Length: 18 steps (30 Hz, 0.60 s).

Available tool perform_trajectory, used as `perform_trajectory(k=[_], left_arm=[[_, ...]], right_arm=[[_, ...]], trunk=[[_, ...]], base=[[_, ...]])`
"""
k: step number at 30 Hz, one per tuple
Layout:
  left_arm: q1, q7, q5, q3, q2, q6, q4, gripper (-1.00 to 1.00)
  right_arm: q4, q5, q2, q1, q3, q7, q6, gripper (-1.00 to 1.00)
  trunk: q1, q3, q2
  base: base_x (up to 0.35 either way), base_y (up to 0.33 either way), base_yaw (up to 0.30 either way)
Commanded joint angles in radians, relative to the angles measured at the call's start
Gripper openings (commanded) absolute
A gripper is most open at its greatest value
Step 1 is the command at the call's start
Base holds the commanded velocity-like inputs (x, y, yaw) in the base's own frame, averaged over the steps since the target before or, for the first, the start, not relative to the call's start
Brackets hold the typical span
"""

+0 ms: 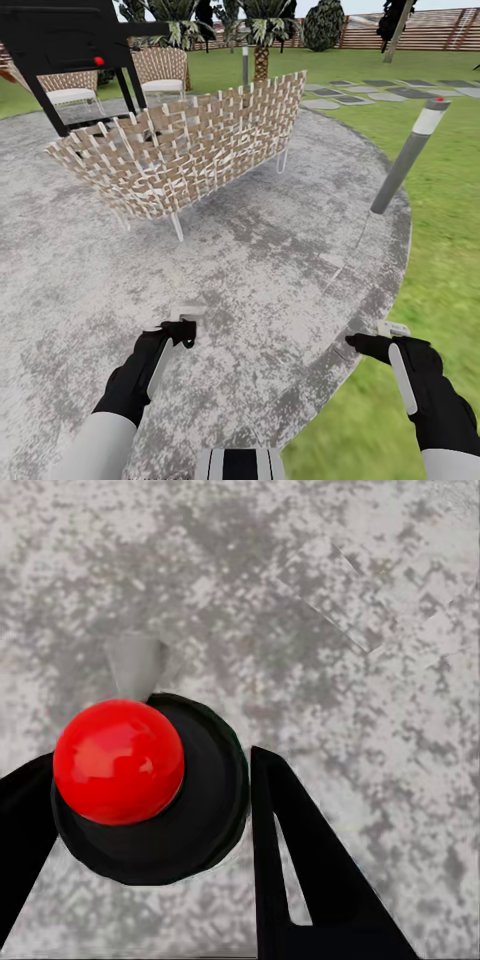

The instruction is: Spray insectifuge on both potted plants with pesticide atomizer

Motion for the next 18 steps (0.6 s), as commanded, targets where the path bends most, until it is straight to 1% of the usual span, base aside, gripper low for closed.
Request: perform_trajectory(k=[1,3,6,14,18], left_arm=[[-0.001,0.0,0.001,-0.001,0.0,0.004,0.0,-1.0],[-0.001,0.0,0.001,-0.001,0.0,0.004,0.0,-1.0],[-0.001,0.001,0.001,-0.001,0.0,0.004,0.0,-1.0],[-0.001,0.003,-0.001,-0.001,0.0,0.006,0.0,-1.0],[-0.001,0.002,0.0,-0.001,0.0,0.006,0.0,-1.0]], right_arm=[[-0.002,-0.005,0.0,0.0,-0.001,0.0,0.005,1.0],[-0.002,-0.005,0.0,0.0,-0.001,0.0,0.005,1.0],[-0.002,-0.005,0.0,0.0,-0.001,0.0,0.005,1.0],[-0.002,-0.005,0.0,0.0,-0.001,0.0,0.005,1.0],[-0.002,-0.005,-0.001,0.0,-0.001,0.0,0.005,1.0]], trunk=[[0.0,-0.001,0.0],[0.0,-0.002,0.0],[0.0,-0.004,0.0],[0.0,-0.008,0.0],[0.0,-0.009,0.0]], base=[[0.0,0.333,0.236],[0.0,0.254,0.237],[0.0,0.12,0.237],[0.002,0.02,0.237],[0.174,0.172,0.08]])
